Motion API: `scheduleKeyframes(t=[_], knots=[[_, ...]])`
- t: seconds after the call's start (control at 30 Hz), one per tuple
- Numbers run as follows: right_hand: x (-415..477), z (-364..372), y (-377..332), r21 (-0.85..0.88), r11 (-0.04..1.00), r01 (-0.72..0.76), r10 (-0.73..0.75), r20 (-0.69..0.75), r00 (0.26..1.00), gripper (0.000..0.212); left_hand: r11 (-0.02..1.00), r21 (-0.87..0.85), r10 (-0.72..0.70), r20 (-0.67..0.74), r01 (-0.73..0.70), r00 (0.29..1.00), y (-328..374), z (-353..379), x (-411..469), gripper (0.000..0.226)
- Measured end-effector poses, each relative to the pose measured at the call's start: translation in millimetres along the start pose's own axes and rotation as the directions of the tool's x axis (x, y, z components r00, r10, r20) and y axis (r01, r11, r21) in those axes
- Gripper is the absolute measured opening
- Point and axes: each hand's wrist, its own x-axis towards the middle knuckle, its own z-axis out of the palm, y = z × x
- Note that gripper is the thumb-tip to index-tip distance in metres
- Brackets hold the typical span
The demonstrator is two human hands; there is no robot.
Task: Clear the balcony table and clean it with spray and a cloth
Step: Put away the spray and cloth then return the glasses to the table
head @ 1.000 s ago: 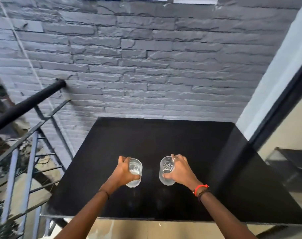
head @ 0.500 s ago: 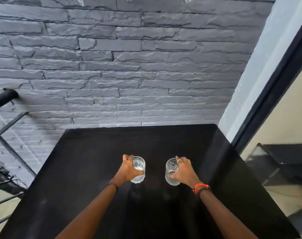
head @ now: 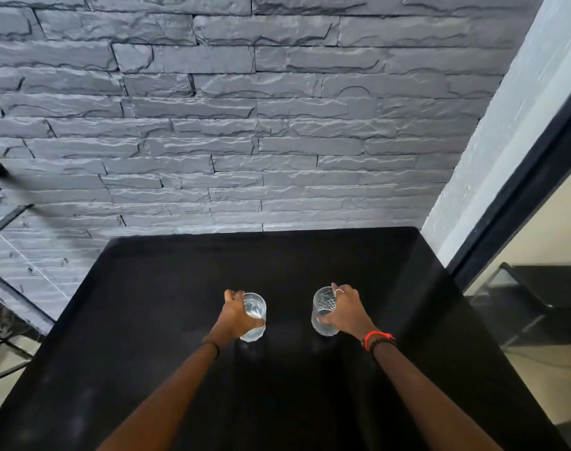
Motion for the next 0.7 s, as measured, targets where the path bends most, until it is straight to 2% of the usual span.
scheduleKeyframes(t=[0.5, 0.6, 0.7], knots=[[21, 7, 11, -0.021, 1.0, 0.005, -0.004, 0.041, 0.999, 0.098, 1.0, -0.026, -0.006, -0.001, 0.006, 1.0, -8, 4, 11, 0.094], [23, 3, 9, -0.039, 0.999, 0.008, -0.005, 0.083, 0.997, 0.104, 0.999, -0.038, -0.023, -0.006, 0.023, 1.0, -7, 4, 9, 0.094], [24, -1, 7, -0.057, 0.998, 0.002, 0.005, 0.118, 0.993, 0.112, 0.999, -0.042, -0.031, -0.011, 0.031, 0.999, -4, 3, 7, 0.104]])
